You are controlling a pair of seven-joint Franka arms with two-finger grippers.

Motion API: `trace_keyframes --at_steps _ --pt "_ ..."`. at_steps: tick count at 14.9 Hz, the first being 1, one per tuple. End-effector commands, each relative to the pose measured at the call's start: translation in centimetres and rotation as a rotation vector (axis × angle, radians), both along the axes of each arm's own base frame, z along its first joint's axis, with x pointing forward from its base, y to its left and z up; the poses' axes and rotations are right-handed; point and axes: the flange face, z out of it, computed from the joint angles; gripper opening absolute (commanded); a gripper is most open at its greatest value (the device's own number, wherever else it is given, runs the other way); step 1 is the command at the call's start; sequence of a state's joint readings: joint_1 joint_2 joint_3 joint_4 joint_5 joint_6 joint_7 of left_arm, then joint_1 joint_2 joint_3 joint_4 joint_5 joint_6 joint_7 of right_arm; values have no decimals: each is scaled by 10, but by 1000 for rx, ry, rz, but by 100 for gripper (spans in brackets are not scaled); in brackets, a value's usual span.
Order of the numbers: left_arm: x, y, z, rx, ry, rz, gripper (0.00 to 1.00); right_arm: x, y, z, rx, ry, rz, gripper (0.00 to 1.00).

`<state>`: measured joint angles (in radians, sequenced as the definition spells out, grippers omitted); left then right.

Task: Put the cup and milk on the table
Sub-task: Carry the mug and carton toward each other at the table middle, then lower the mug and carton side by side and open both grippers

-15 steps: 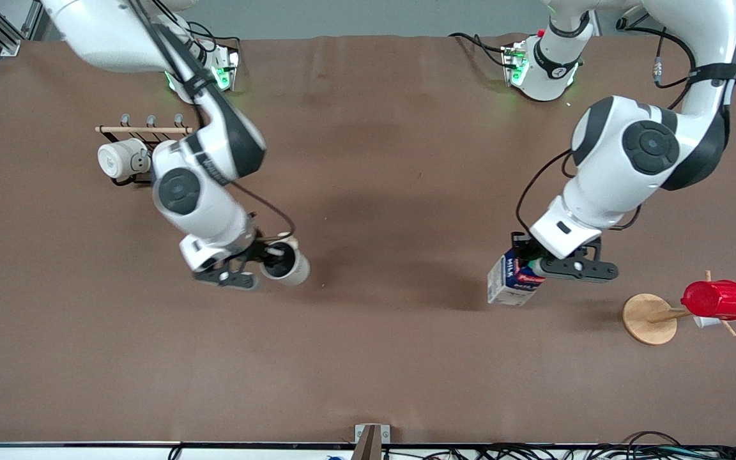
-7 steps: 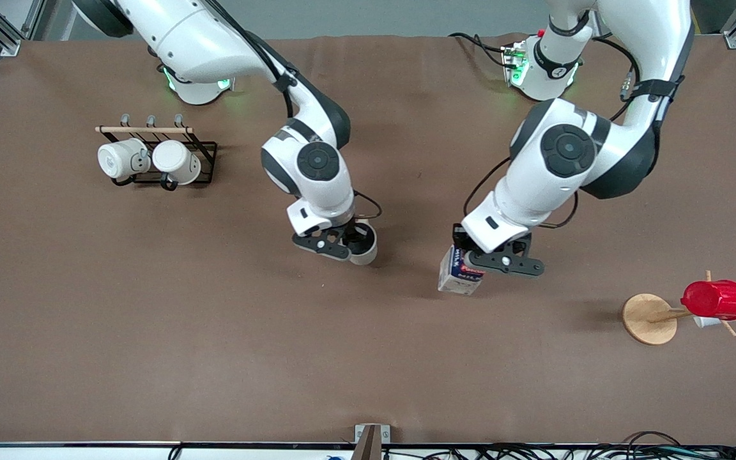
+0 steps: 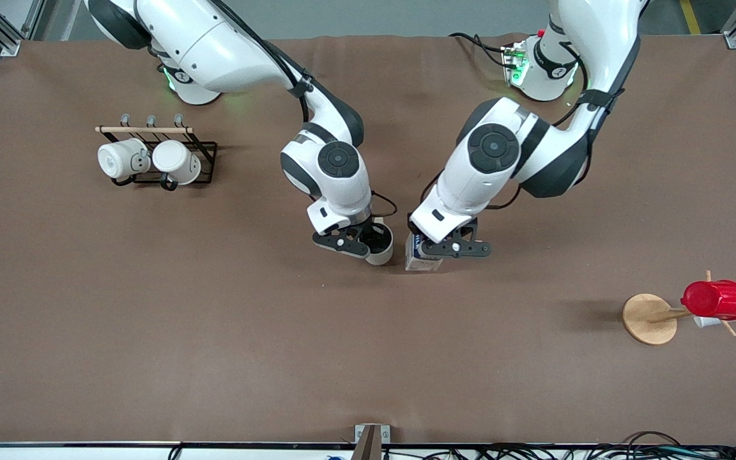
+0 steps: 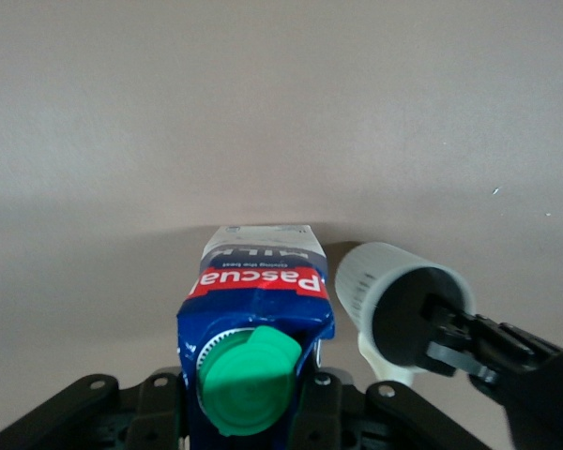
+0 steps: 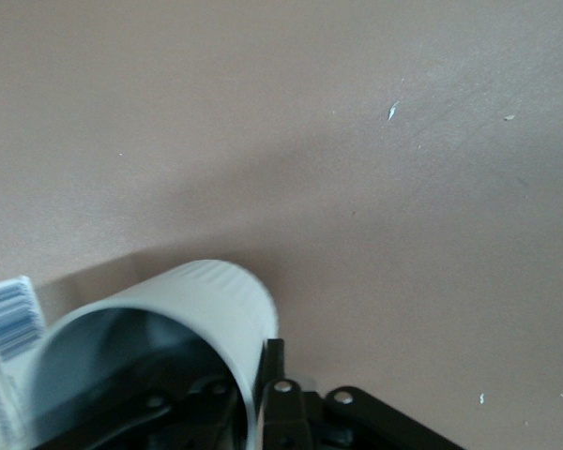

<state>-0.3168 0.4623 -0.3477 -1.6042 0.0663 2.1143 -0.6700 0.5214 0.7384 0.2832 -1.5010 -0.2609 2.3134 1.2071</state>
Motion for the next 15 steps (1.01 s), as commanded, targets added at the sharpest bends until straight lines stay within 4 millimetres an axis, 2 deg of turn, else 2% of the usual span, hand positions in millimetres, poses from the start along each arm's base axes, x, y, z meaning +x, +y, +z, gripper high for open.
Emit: trace_keyframes --at_steps 1,3,5,8,10,13,15 --pt "-5 -13 -1 15 3 69 33 4 2 -2 -19 -32 3 65" --pt "-11 -20 -8 20 13 64 33 3 2 0 -32 -50 21 100" --pt "-15 -28 -12 19 19 62 33 7 -3 8 -52 -66 28 100" --pt "-22 -38 -19 35 17 53 34 21 -32 51 -115 -57 -4 100" --pt "-22 -38 -27 57 10 40 35 35 -72 95 -186 -40 -24 100" --pt "-21 -38 -35 76 4 27 35 62 -159 150 -283 34 51 100" --pt "-20 -38 -42 79 13 29 39 76 -218 192 -306 47 93 100"
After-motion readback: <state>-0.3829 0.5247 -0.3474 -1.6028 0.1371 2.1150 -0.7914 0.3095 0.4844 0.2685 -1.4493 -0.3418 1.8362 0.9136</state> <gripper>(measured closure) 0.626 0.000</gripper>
